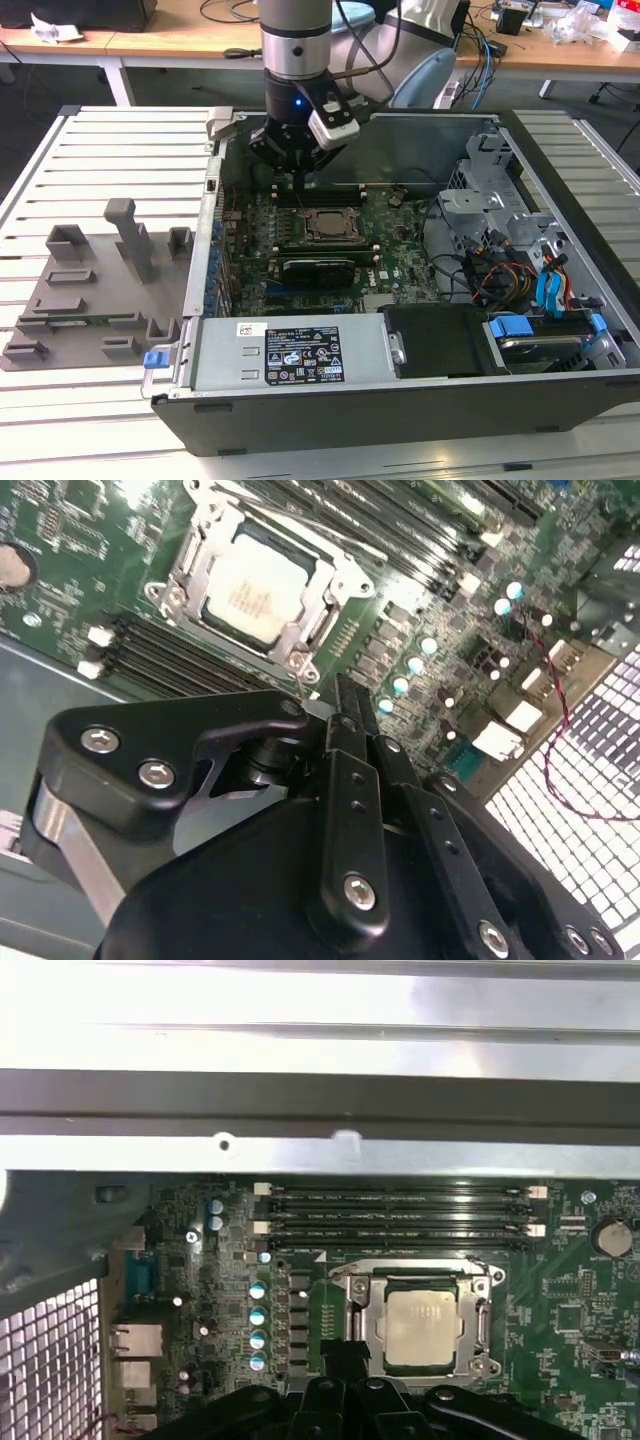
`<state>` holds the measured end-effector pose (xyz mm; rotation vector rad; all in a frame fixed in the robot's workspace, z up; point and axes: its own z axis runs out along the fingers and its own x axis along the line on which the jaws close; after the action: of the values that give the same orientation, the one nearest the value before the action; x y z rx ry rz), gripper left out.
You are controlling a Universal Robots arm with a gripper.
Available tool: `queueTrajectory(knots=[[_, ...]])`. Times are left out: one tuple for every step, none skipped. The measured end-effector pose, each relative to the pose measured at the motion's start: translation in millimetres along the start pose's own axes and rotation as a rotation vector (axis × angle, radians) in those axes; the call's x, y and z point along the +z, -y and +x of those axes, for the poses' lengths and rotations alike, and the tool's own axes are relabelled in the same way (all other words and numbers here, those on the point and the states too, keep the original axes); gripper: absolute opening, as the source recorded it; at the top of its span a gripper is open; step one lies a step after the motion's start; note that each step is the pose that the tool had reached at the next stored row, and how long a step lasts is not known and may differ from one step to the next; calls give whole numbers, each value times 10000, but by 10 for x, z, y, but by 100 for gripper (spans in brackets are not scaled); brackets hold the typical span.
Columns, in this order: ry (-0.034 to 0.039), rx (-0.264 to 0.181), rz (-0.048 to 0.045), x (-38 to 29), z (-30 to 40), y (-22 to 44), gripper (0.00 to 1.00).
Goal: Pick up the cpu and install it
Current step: 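Install the first cpu locking lever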
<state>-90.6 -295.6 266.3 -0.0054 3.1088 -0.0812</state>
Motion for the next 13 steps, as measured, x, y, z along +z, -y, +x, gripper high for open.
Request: queueTrajectory(knots=[[0, -4, 0, 5, 22, -11, 11], [1, -13, -1, 12, 64, -35, 11], [0, -16, 0, 14, 82, -48, 11], [1, -21, 0, 16, 98, -62, 11], [2, -33, -2, 19, 120, -86, 11], [3, -41, -2, 21, 136, -100, 11], [4, -58, -3, 23, 160, -117, 11], [5, -88, -4, 26, 182, -131, 11], [8, -148, -5, 30, 222, -155, 11], [10, -183, -6, 32, 235, -170, 11], [12, -204, -7, 34, 236, -185, 11], [12, -213, -8, 34, 236, -200, 11], [13, -222, -8, 35, 236, -219, 11]])
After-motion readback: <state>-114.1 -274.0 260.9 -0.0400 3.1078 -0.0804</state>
